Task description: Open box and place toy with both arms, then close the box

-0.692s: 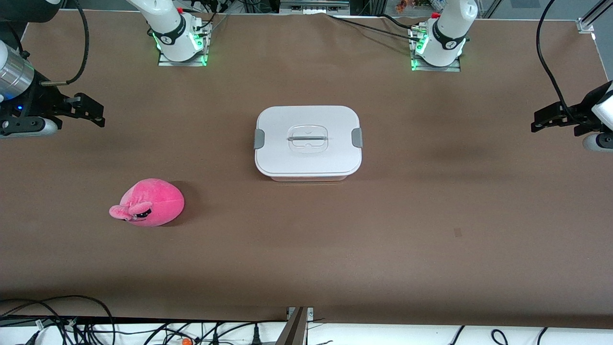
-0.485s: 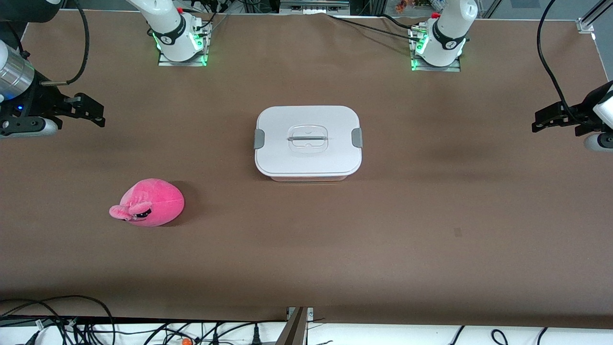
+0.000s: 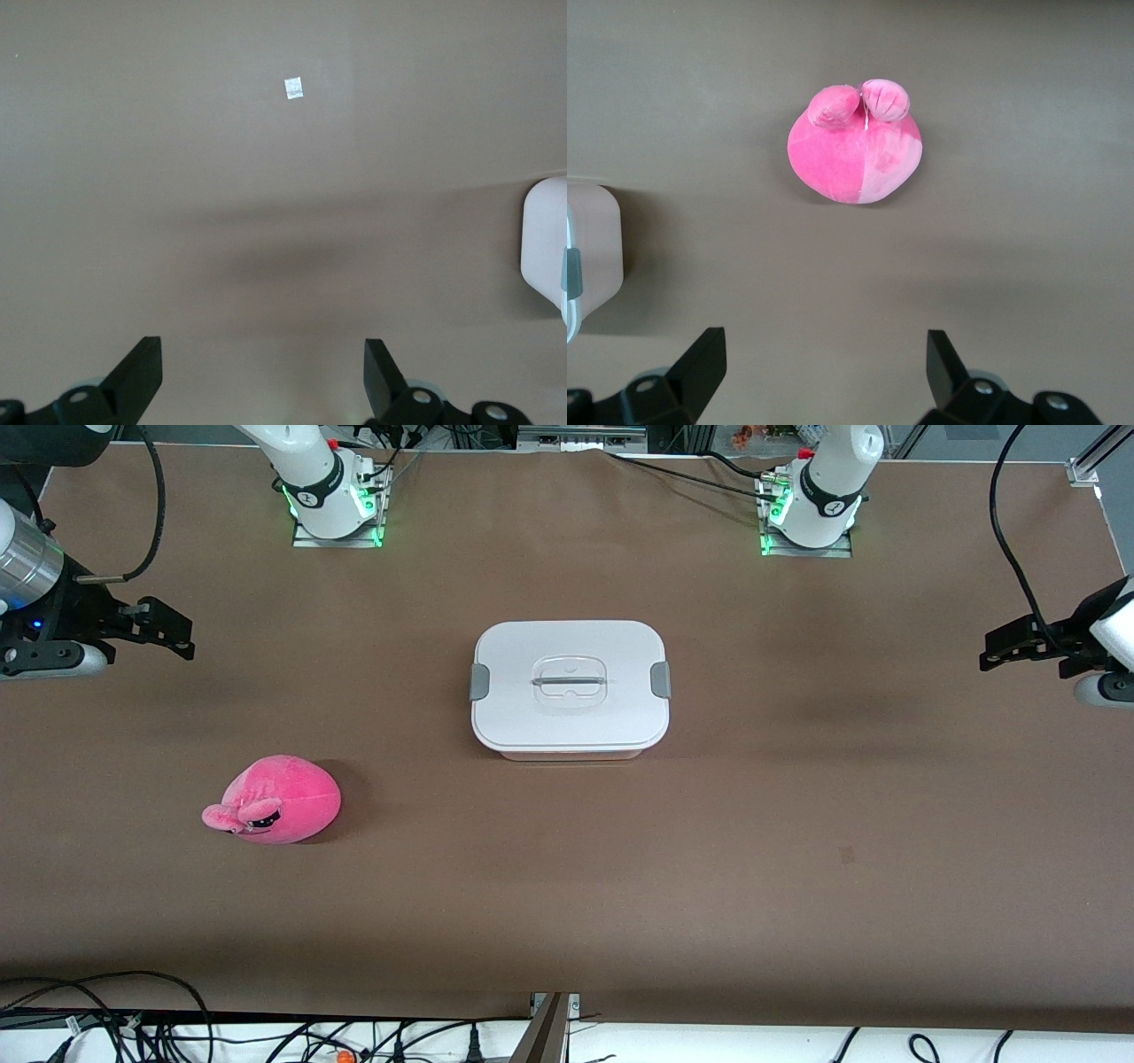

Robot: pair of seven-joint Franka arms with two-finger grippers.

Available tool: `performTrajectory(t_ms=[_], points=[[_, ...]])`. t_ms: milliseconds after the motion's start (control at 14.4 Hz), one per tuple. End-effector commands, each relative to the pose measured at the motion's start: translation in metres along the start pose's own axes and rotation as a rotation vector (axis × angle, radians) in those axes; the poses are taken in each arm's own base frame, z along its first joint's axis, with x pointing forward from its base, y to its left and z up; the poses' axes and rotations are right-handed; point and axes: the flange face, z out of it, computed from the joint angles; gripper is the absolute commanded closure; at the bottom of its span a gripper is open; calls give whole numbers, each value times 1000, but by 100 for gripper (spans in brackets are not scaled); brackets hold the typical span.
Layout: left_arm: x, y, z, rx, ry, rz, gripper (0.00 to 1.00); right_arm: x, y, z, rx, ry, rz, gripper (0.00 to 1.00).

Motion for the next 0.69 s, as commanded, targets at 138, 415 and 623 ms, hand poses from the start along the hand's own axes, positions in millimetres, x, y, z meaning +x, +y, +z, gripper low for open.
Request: performTrajectory(t_ms=[138, 415, 623], points=[[16, 56, 10, -82, -8, 87, 0, 0, 0, -6, 8, -5, -1, 0], [18, 171, 23, -78, -30, 277, 0, 0, 1, -5, 8, -6, 0, 0], [22, 254, 37, -54, -43, 407, 0, 0, 1, -5, 8, -6, 0, 0]])
